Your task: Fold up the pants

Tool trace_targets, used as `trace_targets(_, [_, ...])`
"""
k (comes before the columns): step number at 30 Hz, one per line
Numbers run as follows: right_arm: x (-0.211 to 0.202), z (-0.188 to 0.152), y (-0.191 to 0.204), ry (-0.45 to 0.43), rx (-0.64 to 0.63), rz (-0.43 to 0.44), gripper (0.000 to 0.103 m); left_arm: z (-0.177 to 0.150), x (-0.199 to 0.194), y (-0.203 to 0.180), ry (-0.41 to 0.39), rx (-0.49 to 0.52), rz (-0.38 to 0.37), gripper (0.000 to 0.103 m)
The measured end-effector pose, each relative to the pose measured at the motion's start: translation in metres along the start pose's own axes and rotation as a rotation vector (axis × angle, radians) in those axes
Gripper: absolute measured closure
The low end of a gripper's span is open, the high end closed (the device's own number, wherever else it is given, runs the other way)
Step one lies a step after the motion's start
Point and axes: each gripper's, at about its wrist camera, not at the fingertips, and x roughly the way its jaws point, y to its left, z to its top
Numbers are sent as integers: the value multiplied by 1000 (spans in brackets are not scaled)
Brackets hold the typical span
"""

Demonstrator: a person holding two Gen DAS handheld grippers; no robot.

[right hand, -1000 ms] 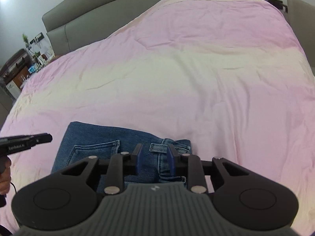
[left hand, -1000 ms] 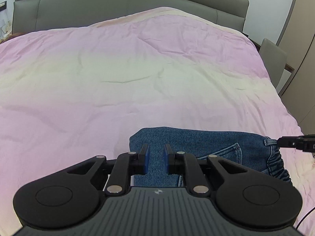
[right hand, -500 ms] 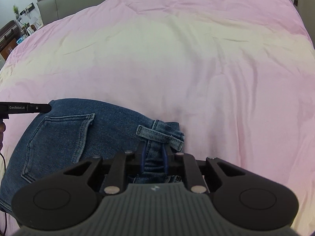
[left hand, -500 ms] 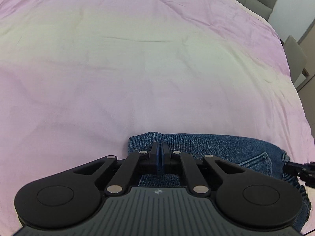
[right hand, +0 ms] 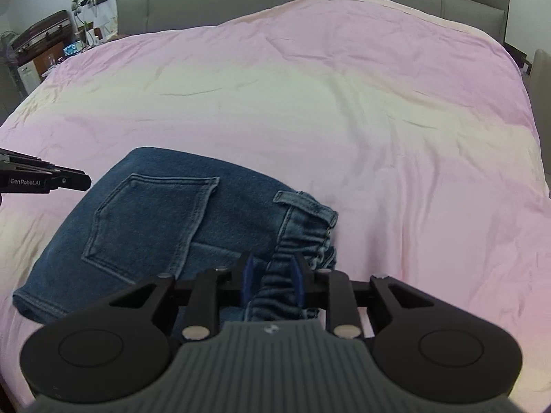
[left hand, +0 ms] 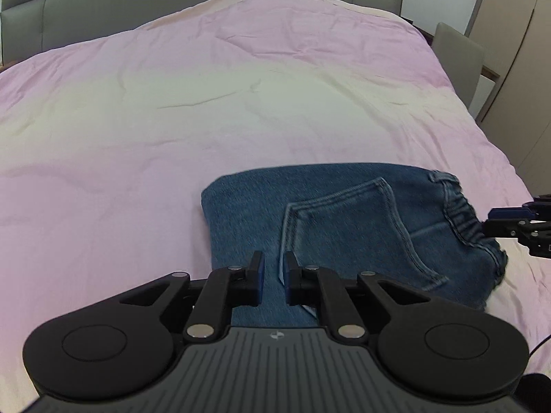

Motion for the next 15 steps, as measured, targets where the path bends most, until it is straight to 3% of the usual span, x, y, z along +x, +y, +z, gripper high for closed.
trace_targets(3, [-10, -18, 12, 8, -34, 24, 82, -22, -14, -14, 1, 35, 8, 92])
trace_targets(7, [-3, -45, 16, 29, -57, -19, 79, -51, -13, -24, 48, 47, 34, 92])
trace_targets(13, [11, -71, 4, 31, 44, 6, 79, -76, -2, -1, 104, -105, -9, 91])
trace_targets(15, [15, -72, 0, 29, 76, 16, 79, -82, 4, 8, 123, -116, -20, 96])
